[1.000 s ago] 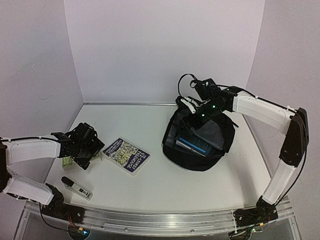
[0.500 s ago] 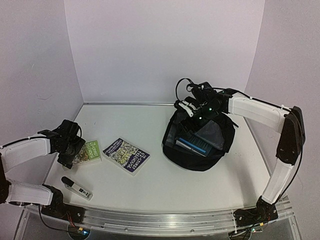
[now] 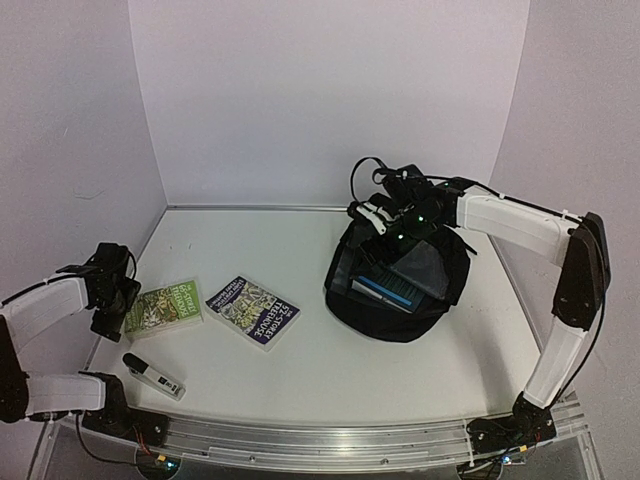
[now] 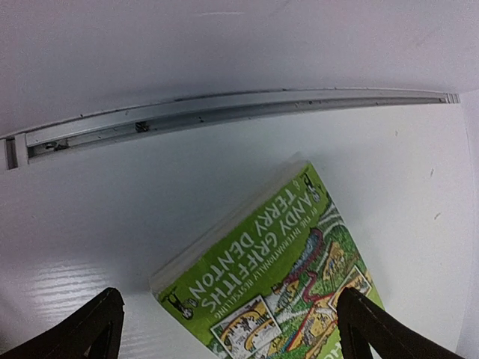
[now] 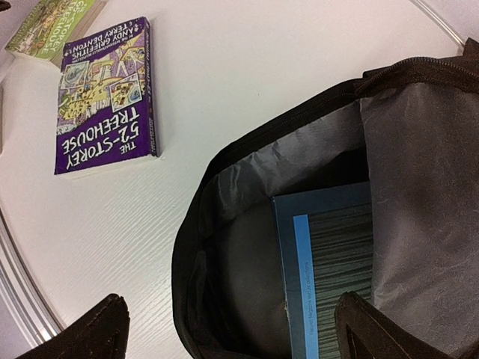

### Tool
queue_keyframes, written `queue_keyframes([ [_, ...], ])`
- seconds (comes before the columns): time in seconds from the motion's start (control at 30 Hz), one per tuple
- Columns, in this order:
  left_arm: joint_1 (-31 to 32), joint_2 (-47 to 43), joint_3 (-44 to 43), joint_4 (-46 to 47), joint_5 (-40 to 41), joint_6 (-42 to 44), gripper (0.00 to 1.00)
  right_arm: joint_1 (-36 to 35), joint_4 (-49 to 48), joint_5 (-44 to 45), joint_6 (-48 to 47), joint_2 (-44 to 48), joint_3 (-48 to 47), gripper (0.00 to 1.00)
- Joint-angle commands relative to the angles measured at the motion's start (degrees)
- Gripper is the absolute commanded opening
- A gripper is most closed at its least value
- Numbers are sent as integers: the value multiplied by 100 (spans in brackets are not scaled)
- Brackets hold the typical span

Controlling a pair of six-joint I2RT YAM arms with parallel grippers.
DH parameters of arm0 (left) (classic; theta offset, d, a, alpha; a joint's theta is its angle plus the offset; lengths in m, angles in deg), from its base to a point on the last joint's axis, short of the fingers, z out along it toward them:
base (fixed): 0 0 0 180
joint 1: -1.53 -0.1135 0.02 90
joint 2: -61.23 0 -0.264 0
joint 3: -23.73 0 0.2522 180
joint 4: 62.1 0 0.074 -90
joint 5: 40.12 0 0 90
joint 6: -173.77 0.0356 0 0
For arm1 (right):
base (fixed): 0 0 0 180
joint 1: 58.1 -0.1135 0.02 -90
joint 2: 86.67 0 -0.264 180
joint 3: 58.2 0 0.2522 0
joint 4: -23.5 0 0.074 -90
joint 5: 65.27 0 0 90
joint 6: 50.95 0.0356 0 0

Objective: Pack the student bag
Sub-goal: Move the book to the center of the board.

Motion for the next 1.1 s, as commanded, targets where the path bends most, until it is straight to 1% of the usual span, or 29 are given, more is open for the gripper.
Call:
queue_keyframes([
  [0.0, -437, 207, 86, 434, -198, 594, 100, -36, -2, -93, 18, 141, 44, 96],
  [0.1, -570, 534, 152, 925, -523, 855, 100, -36, -2, -96, 18, 142, 46, 96],
  [0.23, -583, 1091, 143, 1691, -994, 1321, 100, -38, 4, -112, 18, 142, 53, 96],
  [0.33, -579, 1636, -19, 2246, -1585, 1695, 99, -36, 4, -135, 18, 142, 53, 96],
  [0.53, -551, 2827, -542, 3105, -2789, 2268, 92, -38, 35, -331, 9, 139, 69, 96],
  [0.7, -297, 3499, -1141, 3235, -3168, 2790, 90, -51, 47, -482, 21, 71, 52, 96],
  [0.87, 87, 4245, -2036, 3067, -3655, 3646, 90, -122, 67, -607, 42, -42, 18, 95],
  [0.97, 261, 4563, -2486, 2858, -3720, 4021, 91, -189, 78, -656, 47, -118, -11, 95],
  [1.07, 299, 4561, -2669, 2918, -3598, 4180, 93, -268, 102, -682, 28, -201, -58, 94],
])
